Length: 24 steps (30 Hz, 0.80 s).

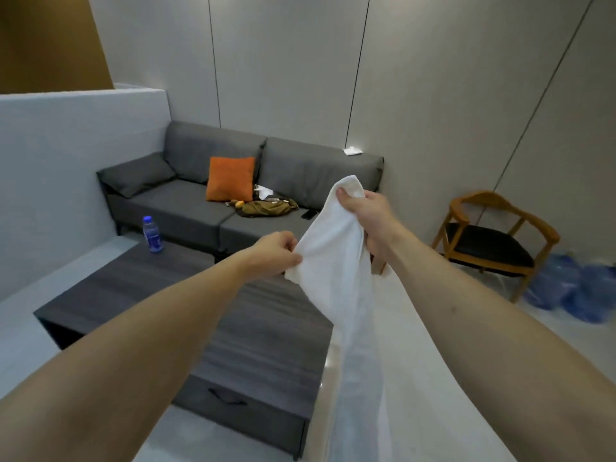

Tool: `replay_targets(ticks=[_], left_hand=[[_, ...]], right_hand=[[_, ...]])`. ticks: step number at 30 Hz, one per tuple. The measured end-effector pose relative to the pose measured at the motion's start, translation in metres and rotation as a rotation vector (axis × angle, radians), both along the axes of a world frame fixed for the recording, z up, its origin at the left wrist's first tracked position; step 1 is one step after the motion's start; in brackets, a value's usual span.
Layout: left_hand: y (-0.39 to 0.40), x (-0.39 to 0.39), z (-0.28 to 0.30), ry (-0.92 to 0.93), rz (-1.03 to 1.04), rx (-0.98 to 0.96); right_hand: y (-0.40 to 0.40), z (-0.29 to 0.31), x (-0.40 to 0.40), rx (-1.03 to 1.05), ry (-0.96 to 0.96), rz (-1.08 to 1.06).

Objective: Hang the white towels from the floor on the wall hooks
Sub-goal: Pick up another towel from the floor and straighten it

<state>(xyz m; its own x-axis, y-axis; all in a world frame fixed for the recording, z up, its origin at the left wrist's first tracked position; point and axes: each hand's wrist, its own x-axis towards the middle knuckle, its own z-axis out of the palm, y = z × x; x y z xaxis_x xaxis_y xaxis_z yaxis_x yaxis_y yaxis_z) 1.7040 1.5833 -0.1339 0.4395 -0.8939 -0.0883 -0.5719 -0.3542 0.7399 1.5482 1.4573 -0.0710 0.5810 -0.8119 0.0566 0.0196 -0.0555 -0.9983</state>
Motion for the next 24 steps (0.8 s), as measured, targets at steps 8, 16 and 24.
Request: replay_targets(ticks=[8, 16, 24], left_hand=[[-0.04, 0.081, 0.029, -0.153, 0.485, -0.273], [-0.015, 0.119, 0.077, -0.318, 0.574, 0.215], [0.044, 0.147, 0.072, -0.535, 1.048, 0.207]], right_hand=[[-0.091, 0.009, 0.106, -0.005, -0.007, 0.299], [-0.142, 0.017, 0.193, -0.018, 0.006, 0.457], [-0.137, 0.01, 0.285, 0.04, -0.033, 0.56]])
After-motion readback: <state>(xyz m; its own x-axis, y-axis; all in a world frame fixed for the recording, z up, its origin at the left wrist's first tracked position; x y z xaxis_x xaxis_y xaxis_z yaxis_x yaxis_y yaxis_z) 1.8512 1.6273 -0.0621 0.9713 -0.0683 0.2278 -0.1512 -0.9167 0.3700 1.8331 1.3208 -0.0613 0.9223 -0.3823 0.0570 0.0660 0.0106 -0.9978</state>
